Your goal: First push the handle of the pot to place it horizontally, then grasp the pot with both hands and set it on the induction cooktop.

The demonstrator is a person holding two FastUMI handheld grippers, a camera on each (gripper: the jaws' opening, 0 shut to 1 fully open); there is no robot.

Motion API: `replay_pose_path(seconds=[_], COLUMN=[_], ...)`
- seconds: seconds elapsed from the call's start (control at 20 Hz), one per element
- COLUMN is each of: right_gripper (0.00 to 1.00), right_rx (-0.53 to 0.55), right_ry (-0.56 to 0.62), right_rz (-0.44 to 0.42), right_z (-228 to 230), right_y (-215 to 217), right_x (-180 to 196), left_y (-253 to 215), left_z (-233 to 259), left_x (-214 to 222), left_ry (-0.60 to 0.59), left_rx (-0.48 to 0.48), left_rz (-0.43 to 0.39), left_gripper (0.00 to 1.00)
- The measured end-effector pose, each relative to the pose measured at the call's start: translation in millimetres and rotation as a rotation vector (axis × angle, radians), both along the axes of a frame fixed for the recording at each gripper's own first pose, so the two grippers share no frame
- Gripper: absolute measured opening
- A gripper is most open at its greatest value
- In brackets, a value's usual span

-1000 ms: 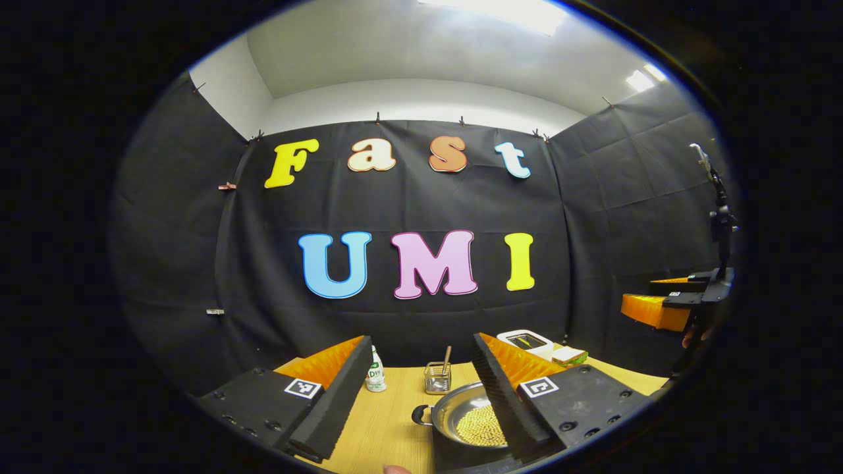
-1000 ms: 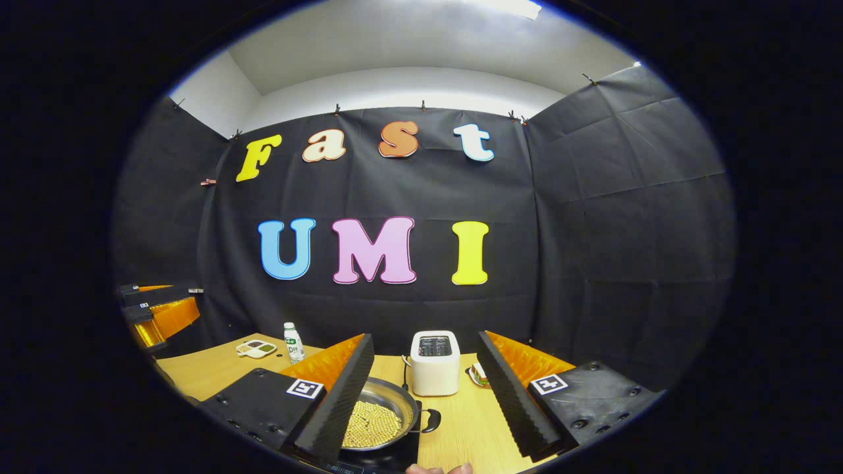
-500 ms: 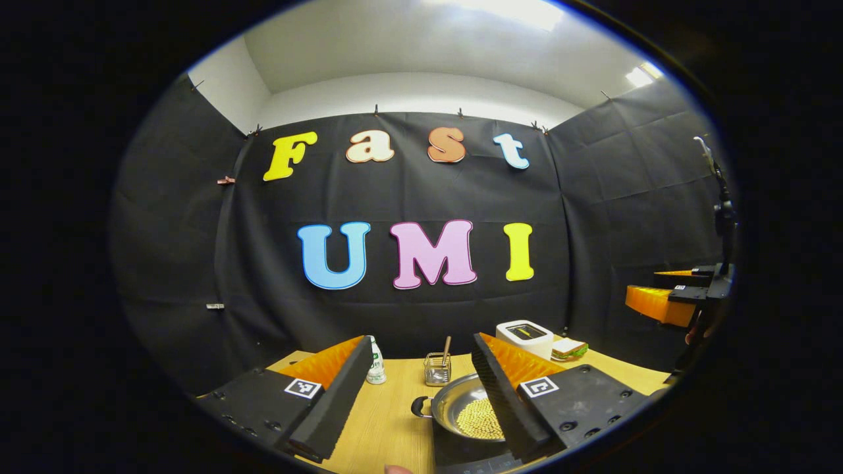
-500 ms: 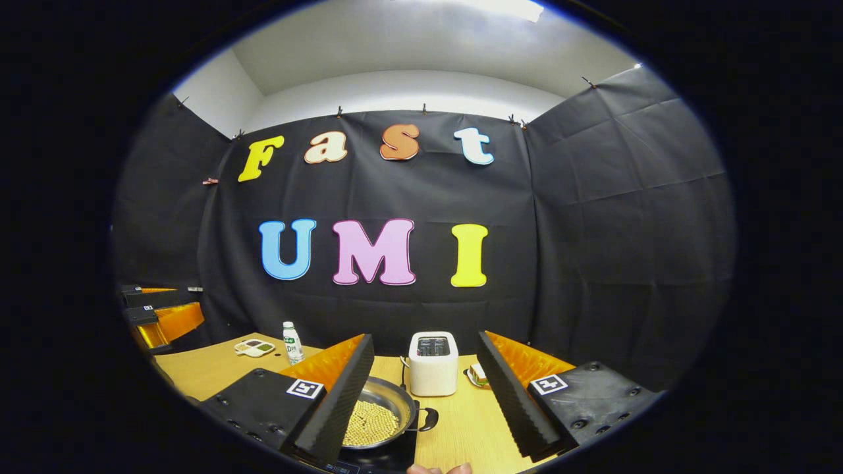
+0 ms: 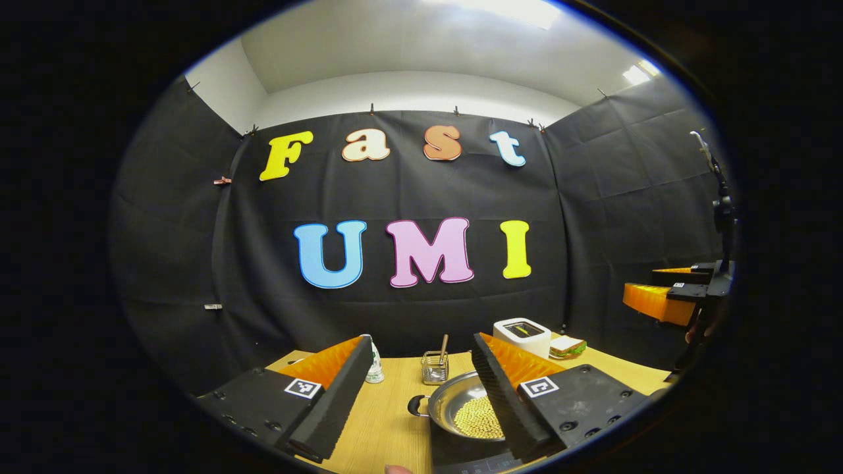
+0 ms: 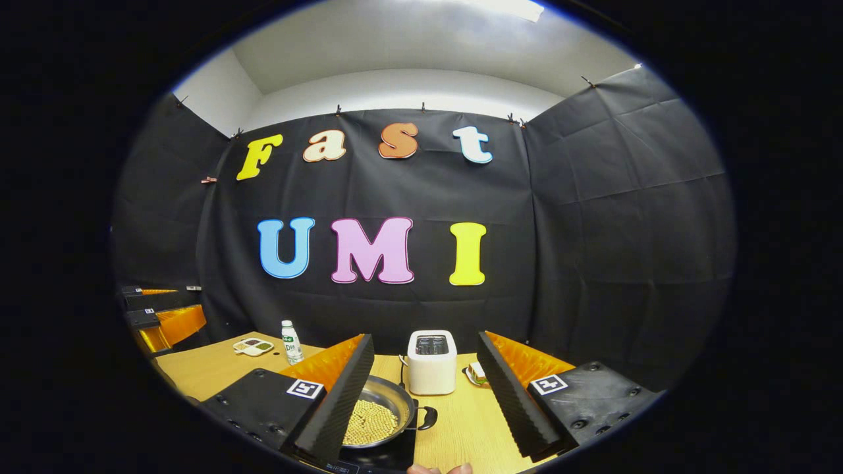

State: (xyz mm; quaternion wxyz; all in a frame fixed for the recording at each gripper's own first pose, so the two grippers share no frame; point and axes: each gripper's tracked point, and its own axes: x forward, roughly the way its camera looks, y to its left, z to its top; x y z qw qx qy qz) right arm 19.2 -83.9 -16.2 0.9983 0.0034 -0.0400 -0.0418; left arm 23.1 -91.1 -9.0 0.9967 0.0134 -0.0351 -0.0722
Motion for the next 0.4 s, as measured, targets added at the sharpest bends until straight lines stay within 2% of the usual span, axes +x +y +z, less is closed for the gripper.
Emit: replay_pose_path(seconds=[0.4], right_gripper=[0.98], right_rx=[-0.008], right_ry=[-0.008], right_rz=[-0.016], right_z=[1.1], right_y=[-3.4], right_x=[-4.3], left_y=[-1.6], left_z=[2.9], left_x=[-4.7], left_ry=[-0.010], left_rx=[0.002], left_rz=[0.002], left_gripper=[0.94])
